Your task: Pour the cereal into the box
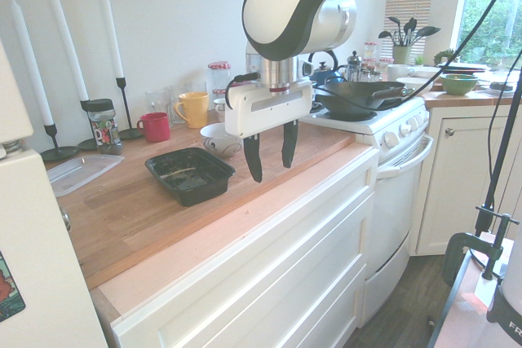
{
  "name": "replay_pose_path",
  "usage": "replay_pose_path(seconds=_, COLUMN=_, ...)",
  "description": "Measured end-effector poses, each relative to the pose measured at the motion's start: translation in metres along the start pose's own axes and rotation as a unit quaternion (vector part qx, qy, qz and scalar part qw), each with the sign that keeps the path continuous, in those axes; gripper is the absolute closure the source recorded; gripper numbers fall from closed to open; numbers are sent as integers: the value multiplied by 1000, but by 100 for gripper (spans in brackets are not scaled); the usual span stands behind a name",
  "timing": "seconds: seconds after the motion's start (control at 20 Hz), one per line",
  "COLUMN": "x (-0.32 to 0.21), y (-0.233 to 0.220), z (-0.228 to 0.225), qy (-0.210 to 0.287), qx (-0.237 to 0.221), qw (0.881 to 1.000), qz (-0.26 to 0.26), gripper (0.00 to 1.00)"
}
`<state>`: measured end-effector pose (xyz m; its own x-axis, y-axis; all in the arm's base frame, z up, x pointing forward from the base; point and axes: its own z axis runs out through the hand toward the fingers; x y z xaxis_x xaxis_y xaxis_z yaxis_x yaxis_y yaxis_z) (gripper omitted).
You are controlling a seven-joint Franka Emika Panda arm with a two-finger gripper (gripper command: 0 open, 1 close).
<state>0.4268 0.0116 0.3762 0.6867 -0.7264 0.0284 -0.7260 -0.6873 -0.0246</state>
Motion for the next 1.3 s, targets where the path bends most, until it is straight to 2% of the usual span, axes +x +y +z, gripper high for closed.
replay_pose_path(seconds=0.25, x=7, y=-6, z=-9, qy=8, qx=6, qw=1000, qz=0, gripper=0)
replay_pose_path(seconds=0.4, x=33, y=-18, z=-29, qy=22, qx=21, qw=999, qz=8, gripper=0)
replay_pose_path(seconds=0.6, x=83, y=-31, z=-61, qy=37, qx=36, qw=998, qz=31, gripper=0)
replay_pose_path(seconds=0.9, x=176, y=-23, z=-110, qy=55, qx=40, qw=995, qz=76, gripper=0)
replay_pose_path(seconds=1.3, x=298, y=-18, z=-94, qy=51, qx=-15, qw=997, qz=64, gripper=0)
